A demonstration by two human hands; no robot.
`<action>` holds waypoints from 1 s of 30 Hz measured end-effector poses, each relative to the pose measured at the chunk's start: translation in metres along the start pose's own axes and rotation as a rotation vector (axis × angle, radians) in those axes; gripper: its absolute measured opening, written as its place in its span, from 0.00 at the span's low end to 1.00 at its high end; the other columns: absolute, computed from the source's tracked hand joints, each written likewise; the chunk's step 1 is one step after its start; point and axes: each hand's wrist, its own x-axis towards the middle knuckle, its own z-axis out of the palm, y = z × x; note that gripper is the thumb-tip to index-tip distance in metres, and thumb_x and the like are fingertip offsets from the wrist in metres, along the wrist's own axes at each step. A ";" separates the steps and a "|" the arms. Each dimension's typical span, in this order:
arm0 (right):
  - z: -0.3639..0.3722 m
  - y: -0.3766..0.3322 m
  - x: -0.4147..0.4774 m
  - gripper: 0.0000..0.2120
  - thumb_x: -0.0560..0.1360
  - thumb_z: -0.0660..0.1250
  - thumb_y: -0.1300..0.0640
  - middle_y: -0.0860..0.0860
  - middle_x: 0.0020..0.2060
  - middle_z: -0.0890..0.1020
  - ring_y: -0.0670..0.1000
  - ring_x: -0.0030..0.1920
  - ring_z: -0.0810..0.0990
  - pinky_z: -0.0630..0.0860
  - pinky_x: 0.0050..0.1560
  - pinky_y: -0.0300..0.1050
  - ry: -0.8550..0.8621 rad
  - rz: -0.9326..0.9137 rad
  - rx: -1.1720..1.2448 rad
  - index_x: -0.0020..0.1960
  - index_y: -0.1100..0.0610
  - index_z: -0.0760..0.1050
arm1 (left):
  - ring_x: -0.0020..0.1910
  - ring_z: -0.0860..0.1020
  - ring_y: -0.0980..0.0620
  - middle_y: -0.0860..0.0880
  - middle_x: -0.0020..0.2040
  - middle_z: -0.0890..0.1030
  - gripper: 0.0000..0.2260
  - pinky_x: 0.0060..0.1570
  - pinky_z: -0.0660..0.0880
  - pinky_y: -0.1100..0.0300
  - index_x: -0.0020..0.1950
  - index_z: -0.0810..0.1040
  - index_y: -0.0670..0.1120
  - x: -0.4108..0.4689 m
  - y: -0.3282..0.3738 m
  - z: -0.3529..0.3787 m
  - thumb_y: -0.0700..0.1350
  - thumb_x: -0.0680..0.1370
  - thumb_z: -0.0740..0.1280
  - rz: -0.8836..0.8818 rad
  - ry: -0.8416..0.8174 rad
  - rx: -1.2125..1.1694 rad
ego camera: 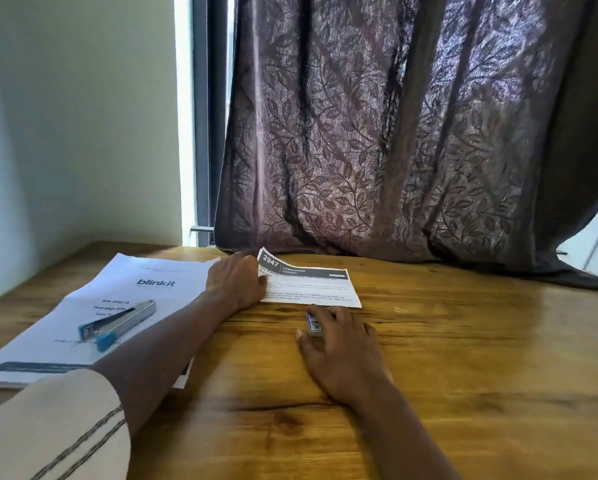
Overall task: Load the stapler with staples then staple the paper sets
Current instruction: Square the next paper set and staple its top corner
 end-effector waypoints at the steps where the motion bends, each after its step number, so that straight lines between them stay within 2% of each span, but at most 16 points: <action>1: 0.000 0.001 0.000 0.27 0.81 0.53 0.36 0.46 0.73 0.65 0.52 0.74 0.63 0.57 0.75 0.52 -0.004 -0.002 0.001 0.78 0.40 0.58 | 0.55 0.82 0.42 0.45 0.59 0.83 0.18 0.52 0.78 0.50 0.60 0.82 0.46 0.000 0.001 -0.002 0.57 0.78 0.67 0.005 -0.007 0.027; 4: -0.001 0.003 -0.001 0.27 0.81 0.53 0.35 0.47 0.74 0.65 0.52 0.75 0.62 0.58 0.76 0.53 -0.007 0.000 0.010 0.78 0.40 0.57 | 0.55 0.81 0.43 0.45 0.59 0.81 0.22 0.51 0.75 0.50 0.60 0.80 0.46 -0.006 0.000 -0.018 0.63 0.79 0.64 0.004 0.005 0.031; 7: -0.001 0.001 -0.002 0.29 0.81 0.53 0.35 0.48 0.77 0.60 0.52 0.78 0.55 0.56 0.77 0.55 0.014 -0.001 -0.016 0.79 0.42 0.56 | 0.57 0.80 0.45 0.47 0.60 0.81 0.25 0.57 0.76 0.48 0.63 0.79 0.50 -0.021 -0.016 -0.052 0.67 0.78 0.62 0.022 0.010 -0.014; 10: -0.005 -0.006 -0.005 0.29 0.81 0.53 0.36 0.49 0.78 0.58 0.52 0.80 0.50 0.54 0.78 0.57 0.063 -0.037 -0.077 0.79 0.44 0.56 | 0.56 0.80 0.50 0.52 0.59 0.82 0.23 0.56 0.75 0.54 0.62 0.79 0.53 -0.054 -0.053 -0.087 0.67 0.76 0.65 0.017 -0.017 -0.096; 13: -0.009 -0.026 -0.008 0.23 0.81 0.56 0.39 0.46 0.71 0.67 0.50 0.74 0.62 0.62 0.73 0.52 0.188 -0.111 -0.124 0.74 0.43 0.65 | 0.51 0.79 0.54 0.56 0.57 0.83 0.25 0.56 0.77 0.55 0.61 0.79 0.56 -0.096 -0.095 -0.111 0.71 0.73 0.67 -0.013 -0.016 -0.085; 15: -0.005 -0.049 -0.006 0.18 0.81 0.58 0.41 0.45 0.64 0.73 0.49 0.67 0.68 0.67 0.66 0.50 0.243 -0.149 -0.100 0.69 0.44 0.70 | 0.56 0.79 0.53 0.57 0.58 0.82 0.27 0.59 0.77 0.51 0.64 0.78 0.57 -0.117 -0.118 -0.119 0.72 0.72 0.66 -0.050 -0.039 -0.034; 18: 0.009 -0.089 0.010 0.13 0.80 0.60 0.41 0.45 0.55 0.77 0.49 0.59 0.73 0.73 0.59 0.50 0.199 -0.118 0.004 0.59 0.46 0.75 | 0.59 0.79 0.53 0.57 0.60 0.81 0.31 0.58 0.77 0.51 0.67 0.77 0.58 -0.134 -0.136 -0.118 0.74 0.71 0.64 -0.055 -0.070 -0.011; 20: 0.021 -0.118 0.028 0.14 0.78 0.60 0.40 0.47 0.49 0.80 0.51 0.55 0.76 0.76 0.54 0.52 0.167 -0.037 0.101 0.49 0.49 0.76 | 0.61 0.79 0.52 0.55 0.62 0.80 0.33 0.59 0.77 0.51 0.69 0.75 0.57 -0.139 -0.145 -0.112 0.74 0.71 0.63 -0.053 -0.088 -0.019; 22: 0.032 -0.142 0.046 0.19 0.77 0.59 0.36 0.51 0.48 0.82 0.55 0.53 0.79 0.78 0.53 0.53 0.146 0.035 0.136 0.46 0.51 0.76 | 0.62 0.79 0.50 0.53 0.64 0.80 0.33 0.60 0.77 0.50 0.71 0.74 0.56 -0.138 -0.150 -0.104 0.72 0.72 0.64 -0.049 -0.093 -0.035; 24: 0.039 -0.164 0.060 0.29 0.76 0.55 0.30 0.54 0.55 0.83 0.59 0.57 0.79 0.77 0.59 0.54 0.097 0.106 0.134 0.55 0.54 0.78 | 0.62 0.79 0.49 0.51 0.64 0.81 0.29 0.60 0.76 0.52 0.71 0.74 0.54 -0.136 -0.154 -0.098 0.67 0.74 0.66 -0.045 -0.075 -0.075; 26: 0.043 -0.180 0.069 0.36 0.75 0.55 0.27 0.55 0.64 0.80 0.61 0.64 0.77 0.74 0.61 0.53 0.032 0.167 0.076 0.66 0.55 0.75 | 0.60 0.80 0.49 0.51 0.61 0.83 0.23 0.59 0.74 0.54 0.67 0.77 0.53 -0.134 -0.157 -0.094 0.62 0.76 0.66 -0.044 -0.053 -0.119; 30: 0.045 -0.198 0.080 0.40 0.67 0.65 0.24 0.54 0.65 0.79 0.60 0.65 0.76 0.71 0.61 0.53 -0.073 0.230 -0.106 0.67 0.52 0.72 | 0.56 0.82 0.46 0.49 0.57 0.85 0.17 0.53 0.75 0.55 0.61 0.81 0.52 -0.130 -0.168 -0.097 0.57 0.76 0.69 -0.125 0.037 -0.201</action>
